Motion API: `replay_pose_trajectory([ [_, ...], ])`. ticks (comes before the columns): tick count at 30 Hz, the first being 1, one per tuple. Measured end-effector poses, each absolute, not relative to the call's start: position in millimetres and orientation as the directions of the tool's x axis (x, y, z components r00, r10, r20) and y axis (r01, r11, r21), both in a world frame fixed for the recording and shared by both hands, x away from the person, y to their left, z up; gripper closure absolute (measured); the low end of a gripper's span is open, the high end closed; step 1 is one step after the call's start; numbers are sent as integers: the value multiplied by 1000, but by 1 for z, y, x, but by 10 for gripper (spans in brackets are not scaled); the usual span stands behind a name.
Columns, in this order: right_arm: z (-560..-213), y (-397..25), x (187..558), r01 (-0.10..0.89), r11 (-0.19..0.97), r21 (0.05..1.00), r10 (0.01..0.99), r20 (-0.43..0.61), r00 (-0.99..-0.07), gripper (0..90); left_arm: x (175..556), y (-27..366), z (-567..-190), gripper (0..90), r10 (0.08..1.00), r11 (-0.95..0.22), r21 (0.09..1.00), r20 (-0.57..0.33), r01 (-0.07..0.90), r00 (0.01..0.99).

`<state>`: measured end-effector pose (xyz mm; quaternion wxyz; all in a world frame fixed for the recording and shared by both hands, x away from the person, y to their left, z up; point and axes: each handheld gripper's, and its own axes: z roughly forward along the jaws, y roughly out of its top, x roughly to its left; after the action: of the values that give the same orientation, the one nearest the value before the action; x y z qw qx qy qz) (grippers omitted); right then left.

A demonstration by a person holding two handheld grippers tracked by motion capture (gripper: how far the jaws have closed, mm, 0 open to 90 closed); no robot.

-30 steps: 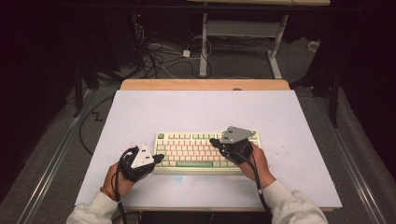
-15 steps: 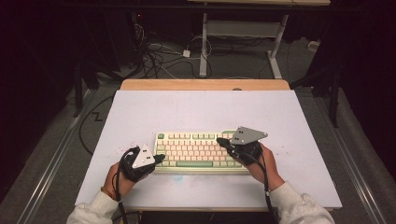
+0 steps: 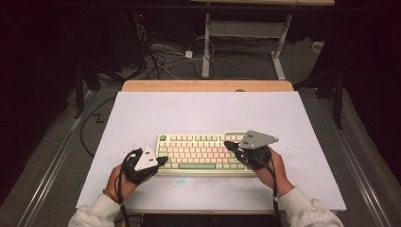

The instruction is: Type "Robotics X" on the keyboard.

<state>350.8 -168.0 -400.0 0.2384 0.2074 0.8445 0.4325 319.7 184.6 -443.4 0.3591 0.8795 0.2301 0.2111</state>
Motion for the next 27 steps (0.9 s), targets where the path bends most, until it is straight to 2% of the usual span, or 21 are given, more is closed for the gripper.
replay_pose_trajectory([
  [27,-400,-182,342,139,541,830,560,-232,-795,821,320,181,-442,873,546,-640,728,208,244,812],
])
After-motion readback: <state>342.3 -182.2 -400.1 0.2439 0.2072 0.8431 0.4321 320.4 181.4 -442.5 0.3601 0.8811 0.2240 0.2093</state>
